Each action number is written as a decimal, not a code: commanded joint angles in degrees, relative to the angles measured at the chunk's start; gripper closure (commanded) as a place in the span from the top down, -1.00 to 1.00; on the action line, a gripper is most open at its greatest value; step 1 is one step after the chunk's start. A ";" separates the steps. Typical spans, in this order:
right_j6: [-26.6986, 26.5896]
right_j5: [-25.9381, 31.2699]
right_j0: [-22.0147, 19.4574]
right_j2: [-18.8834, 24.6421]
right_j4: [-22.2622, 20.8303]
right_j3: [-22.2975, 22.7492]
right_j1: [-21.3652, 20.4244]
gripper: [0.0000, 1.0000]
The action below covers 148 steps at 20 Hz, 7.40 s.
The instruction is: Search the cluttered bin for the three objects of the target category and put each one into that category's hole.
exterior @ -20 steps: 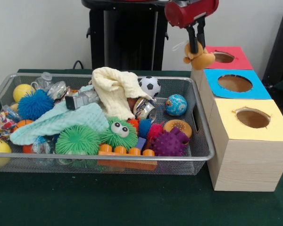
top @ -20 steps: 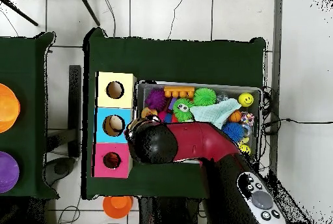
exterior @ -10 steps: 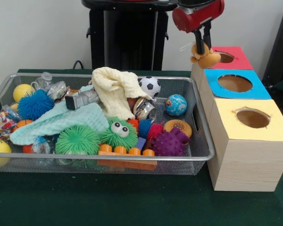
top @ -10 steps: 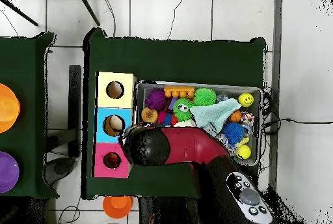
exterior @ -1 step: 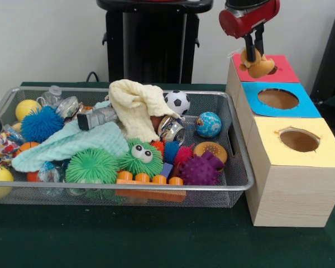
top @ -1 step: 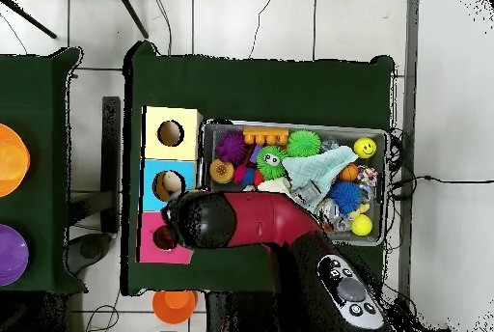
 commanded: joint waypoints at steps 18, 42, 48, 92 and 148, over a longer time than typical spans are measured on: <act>12.05 2.73 1.15 -3.71 4.67 7.48 3.81 -1.00; 10.59 -9.30 -1.53 2.94 9.62 12.26 6.72 -1.00; 11.11 -13.07 -2.52 5.07 9.47 13.04 7.80 -1.00; 11.31 -10.16 -0.40 0.87 8.45 9.93 4.16 1.00; 8.63 -5.37 4.04 -2.42 12.30 9.44 1.93 -1.00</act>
